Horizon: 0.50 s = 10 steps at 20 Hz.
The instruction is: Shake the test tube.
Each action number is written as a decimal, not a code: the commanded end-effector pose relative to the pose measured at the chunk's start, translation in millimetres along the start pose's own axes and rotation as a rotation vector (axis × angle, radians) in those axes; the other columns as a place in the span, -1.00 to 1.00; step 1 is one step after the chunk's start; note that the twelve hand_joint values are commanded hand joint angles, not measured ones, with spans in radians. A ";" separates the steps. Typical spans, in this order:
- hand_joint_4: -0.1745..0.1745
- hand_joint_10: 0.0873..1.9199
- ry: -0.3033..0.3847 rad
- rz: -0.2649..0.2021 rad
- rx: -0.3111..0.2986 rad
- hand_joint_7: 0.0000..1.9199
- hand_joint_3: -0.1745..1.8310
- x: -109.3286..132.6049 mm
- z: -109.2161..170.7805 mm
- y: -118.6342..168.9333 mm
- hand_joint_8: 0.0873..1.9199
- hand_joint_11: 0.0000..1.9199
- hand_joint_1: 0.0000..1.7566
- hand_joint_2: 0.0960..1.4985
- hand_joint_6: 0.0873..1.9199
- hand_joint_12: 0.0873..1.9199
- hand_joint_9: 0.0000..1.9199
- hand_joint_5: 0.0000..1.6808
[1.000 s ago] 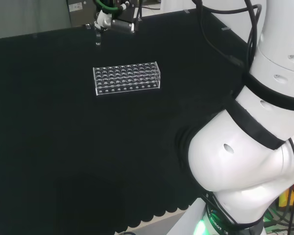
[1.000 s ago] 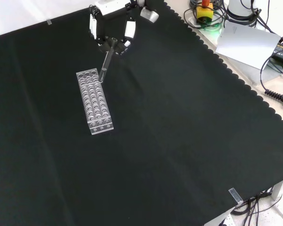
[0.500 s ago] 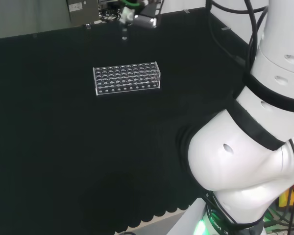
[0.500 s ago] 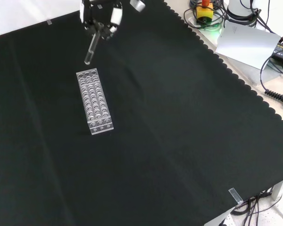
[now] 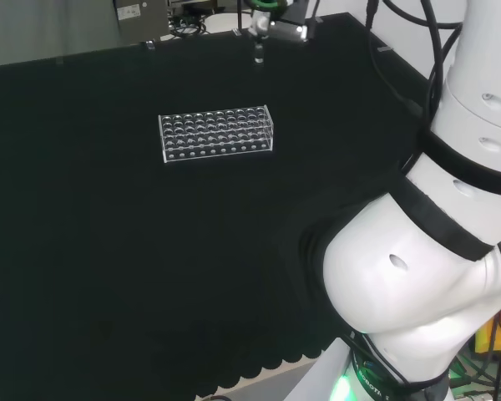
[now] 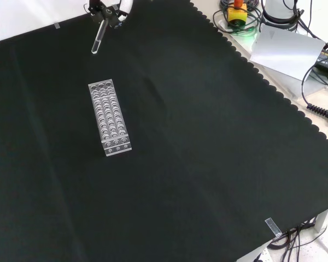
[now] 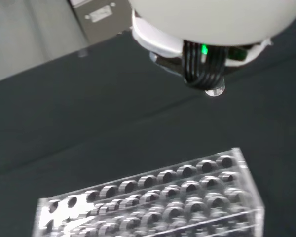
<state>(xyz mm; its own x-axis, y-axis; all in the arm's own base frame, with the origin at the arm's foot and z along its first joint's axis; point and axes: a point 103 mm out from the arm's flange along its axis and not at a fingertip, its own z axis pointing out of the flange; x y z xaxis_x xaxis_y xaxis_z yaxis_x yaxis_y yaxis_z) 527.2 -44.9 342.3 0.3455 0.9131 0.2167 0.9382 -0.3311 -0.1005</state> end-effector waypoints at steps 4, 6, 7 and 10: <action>-1.00 -0.42 -0.058 0.027 0.021 0.48 -0.05 -23.3 10.1 0.3 -0.42 0.14 0.64 -0.36 -0.43 0.04 0.34 0.56; -1.00 -0.42 -0.041 0.003 0.027 0.48 -0.05 -7.7 15.1 -1.3 -0.42 0.14 0.64 -0.36 -0.43 0.04 0.34 0.56; -1.00 -0.42 -0.035 -0.009 0.030 0.48 -0.05 0.5 17.5 -2.1 -0.42 0.14 0.64 -0.36 -0.43 0.04 0.34 0.56; -1.00 -0.42 -0.016 -0.049 0.047 0.48 -0.05 25.3 25.6 -3.9 -0.42 0.14 0.64 -0.36 -0.43 0.04 0.34 0.56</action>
<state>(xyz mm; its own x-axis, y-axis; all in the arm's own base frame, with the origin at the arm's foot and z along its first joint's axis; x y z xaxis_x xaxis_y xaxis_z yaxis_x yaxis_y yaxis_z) 520.8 -66.0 332.1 0.3777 0.9095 0.1736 0.9249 -0.3618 -0.1166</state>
